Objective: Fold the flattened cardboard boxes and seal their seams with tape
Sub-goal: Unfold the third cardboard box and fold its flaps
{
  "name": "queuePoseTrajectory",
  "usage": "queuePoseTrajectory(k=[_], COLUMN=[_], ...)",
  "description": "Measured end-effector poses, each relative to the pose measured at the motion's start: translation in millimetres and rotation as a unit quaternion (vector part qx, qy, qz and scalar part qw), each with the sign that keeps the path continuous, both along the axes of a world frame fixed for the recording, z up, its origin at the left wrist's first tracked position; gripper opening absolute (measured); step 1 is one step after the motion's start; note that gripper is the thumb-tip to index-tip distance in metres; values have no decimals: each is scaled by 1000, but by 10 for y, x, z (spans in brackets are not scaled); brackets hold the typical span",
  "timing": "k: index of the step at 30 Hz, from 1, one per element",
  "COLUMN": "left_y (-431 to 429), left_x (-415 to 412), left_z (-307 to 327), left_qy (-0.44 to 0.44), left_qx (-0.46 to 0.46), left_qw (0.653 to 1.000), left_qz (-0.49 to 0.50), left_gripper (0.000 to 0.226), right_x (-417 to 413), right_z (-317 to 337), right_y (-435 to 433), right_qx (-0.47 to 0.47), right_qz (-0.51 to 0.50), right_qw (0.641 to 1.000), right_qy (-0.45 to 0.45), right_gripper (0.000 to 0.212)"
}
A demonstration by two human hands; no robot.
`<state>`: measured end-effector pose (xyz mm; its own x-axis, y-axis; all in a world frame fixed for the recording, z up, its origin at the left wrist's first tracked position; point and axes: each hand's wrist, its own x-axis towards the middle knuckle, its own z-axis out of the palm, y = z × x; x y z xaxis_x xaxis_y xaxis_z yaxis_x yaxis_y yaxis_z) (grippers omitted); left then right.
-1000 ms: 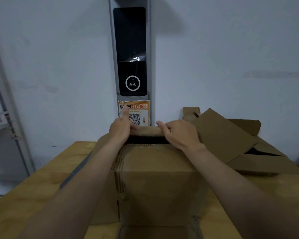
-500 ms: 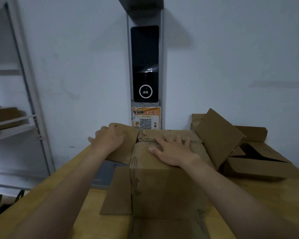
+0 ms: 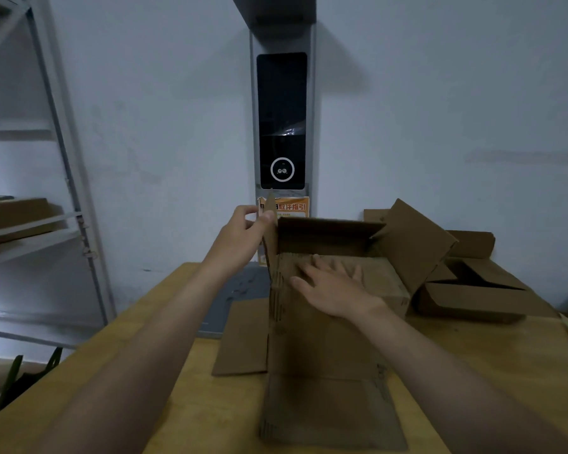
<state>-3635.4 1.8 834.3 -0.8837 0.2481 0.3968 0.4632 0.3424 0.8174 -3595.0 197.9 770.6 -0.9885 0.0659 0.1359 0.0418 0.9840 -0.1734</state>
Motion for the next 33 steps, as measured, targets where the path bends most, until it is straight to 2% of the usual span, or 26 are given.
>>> queuePoseTrajectory(k=[4, 7, 10, 14, 20, 22, 27, 29, 31, 33], left_y=[206, 297, 359, 382, 443, 479, 535, 542, 533, 514], left_x=[179, 214, 230, 227, 211, 180, 21, -15, -54, -93], left_z=[-77, -158, -250, -328, -198, -145, -141, -143, -152, -161], left_qy=[11, 8, 31, 31, 10, 9, -1, 5, 4, 1], left_qx=[-21, -16, 10, 27, 61, 75, 114, 127, 147, 164], left_qw=[999, 998, 999, 999, 998, 997, 993, 992, 989, 986], left_qz=[-43, -55, -29, 9, 19, 22, 20, 14, 4, -10], left_gripper=[41, 60, 45, 42, 44, 50, 85, 75, 54, 45], right_x=[234, 482, 593, 548, 159, -24, -408, -488, -507, -484], right_z=[-31, -44, -106, -7, 481, 575, 595, 570, 540, 497], right_y=[28, 92, 142, 211, 277, 326, 427, 434, 415, 390], right_qx=[-6, -25, -36, -47, 17, 32, 26, 28, 46, 54], right_qz=[11, 15, 24, 38, -11, -18, -56, -62, -57, -52], right_qw=[1000, 999, 998, 992, 996, 997, 998, 998, 997, 997], right_qy=[12, 22, 40, 114, 91, 66, 5, -2, -1, -4], right_gripper=[69, 69, 66, 51, 82, 86, 91, 90, 90, 89])
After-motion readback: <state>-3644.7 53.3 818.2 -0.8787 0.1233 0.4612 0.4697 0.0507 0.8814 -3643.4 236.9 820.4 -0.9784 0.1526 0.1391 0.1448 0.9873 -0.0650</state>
